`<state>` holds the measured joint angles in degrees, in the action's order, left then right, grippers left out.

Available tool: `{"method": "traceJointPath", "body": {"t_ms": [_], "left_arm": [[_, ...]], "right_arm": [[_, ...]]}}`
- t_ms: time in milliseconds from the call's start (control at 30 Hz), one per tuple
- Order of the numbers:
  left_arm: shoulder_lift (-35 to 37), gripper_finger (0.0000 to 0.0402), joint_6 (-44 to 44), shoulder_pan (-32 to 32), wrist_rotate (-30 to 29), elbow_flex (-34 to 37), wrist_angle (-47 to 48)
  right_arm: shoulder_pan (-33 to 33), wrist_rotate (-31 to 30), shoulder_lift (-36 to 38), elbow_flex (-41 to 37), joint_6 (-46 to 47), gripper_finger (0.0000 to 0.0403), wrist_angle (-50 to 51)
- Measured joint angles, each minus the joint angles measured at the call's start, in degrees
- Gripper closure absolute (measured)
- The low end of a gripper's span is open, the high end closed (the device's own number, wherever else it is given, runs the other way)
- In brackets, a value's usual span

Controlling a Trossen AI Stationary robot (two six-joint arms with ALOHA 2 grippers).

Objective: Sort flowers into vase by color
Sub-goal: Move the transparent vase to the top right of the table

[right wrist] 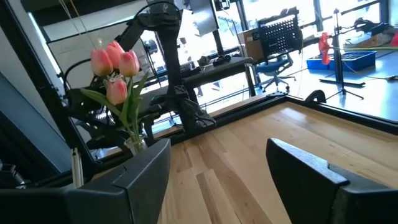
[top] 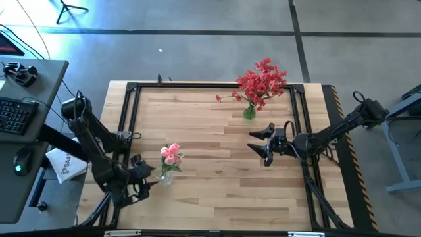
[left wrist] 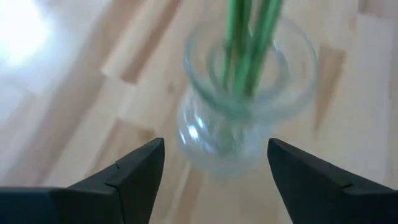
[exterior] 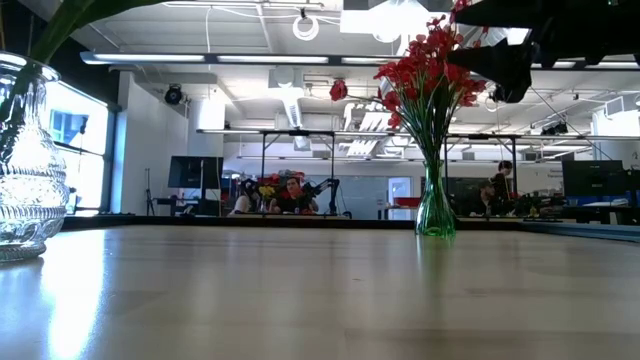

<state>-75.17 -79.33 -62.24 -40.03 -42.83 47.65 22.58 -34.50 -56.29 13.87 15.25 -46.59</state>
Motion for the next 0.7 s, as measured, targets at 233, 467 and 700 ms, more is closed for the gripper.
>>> {"method": "traceJointPath", "body": {"t_ms": [233, 467, 700], "left_arm": [[-1.96, 0.0119, 2.97, 0.38, -8.37, 0.0, -2.8], [-4.64, 0.0119, 5.13, 0.52, -16.21, -0.02, -5.58], [-7.3, 0.0159, 4.57, 0.79, -19.32, -0.02, -5.57]], "right_arm": [[-0.47, 0.07, 0.0, -0.01, 0.77, 0.0144, 0.08], [-0.47, 0.19, 0.0, -0.01, 0.81, 0.0144, 0.2], [-0.47, 0.21, 0.0, -0.01, 0.81, 0.0144, 0.26]]}}
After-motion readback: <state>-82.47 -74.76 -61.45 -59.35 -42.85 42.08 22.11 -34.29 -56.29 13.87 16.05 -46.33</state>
